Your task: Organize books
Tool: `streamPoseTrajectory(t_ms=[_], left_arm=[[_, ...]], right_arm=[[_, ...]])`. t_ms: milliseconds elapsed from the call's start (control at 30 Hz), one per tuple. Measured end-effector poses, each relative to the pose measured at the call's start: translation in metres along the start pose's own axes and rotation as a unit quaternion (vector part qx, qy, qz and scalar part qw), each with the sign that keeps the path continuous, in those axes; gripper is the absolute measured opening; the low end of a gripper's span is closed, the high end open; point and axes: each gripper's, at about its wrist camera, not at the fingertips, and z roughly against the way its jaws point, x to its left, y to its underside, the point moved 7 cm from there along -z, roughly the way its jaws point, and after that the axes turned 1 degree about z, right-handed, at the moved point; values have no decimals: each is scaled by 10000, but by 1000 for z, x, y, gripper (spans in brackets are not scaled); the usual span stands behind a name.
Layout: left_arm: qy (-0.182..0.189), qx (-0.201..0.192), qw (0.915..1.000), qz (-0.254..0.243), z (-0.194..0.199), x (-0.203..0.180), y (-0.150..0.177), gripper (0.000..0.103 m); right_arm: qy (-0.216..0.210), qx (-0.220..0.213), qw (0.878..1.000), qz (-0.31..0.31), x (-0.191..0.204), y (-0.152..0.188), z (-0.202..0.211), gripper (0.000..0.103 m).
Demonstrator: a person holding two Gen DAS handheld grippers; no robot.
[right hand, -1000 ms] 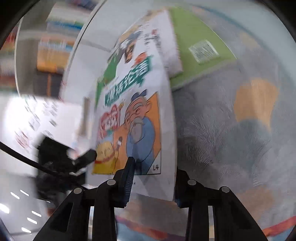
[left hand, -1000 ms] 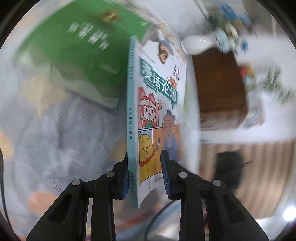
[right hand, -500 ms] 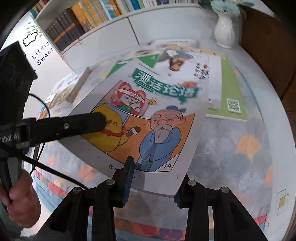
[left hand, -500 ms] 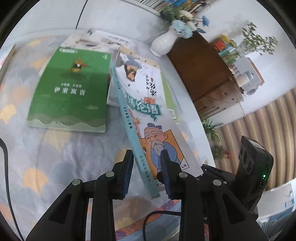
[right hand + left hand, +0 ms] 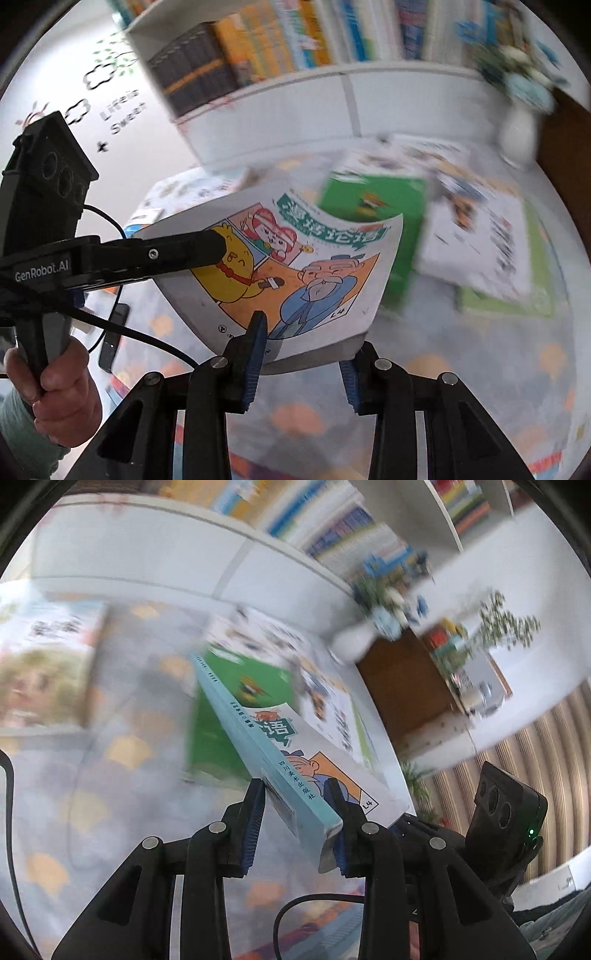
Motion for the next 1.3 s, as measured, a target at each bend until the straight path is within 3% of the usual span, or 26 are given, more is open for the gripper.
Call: streamPoseTrajectory(t_ms=[300, 533, 767, 1067, 1167, 1300], left_arm=[[-455, -789, 9952, 353, 78, 117, -59, 30], [-441, -869, 9919, 811, 83, 197, -84, 31], [-289, -606, 9894, 1290, 59, 250, -89, 30], [-718, -510, 9809, 1736, 49, 298, -80, 30], [-784, -622, 9765, 1911, 57, 308, -75, 30], [-1148, -687, 9728, 1893, 69, 308, -70, 29]], right_arm=[[-456, -44, 9963, 728, 126, -72, -97, 36], [-253, 258, 9941, 1022, 174, -117, -170, 37], [18, 639, 9964, 562, 177, -121, -207, 38], [98, 1317, 9911, 179, 170, -99, -254, 38], [115, 1421, 9897, 115, 167, -93, -259, 38], [46, 1428, 9894, 273, 170, -91, -261, 38]])
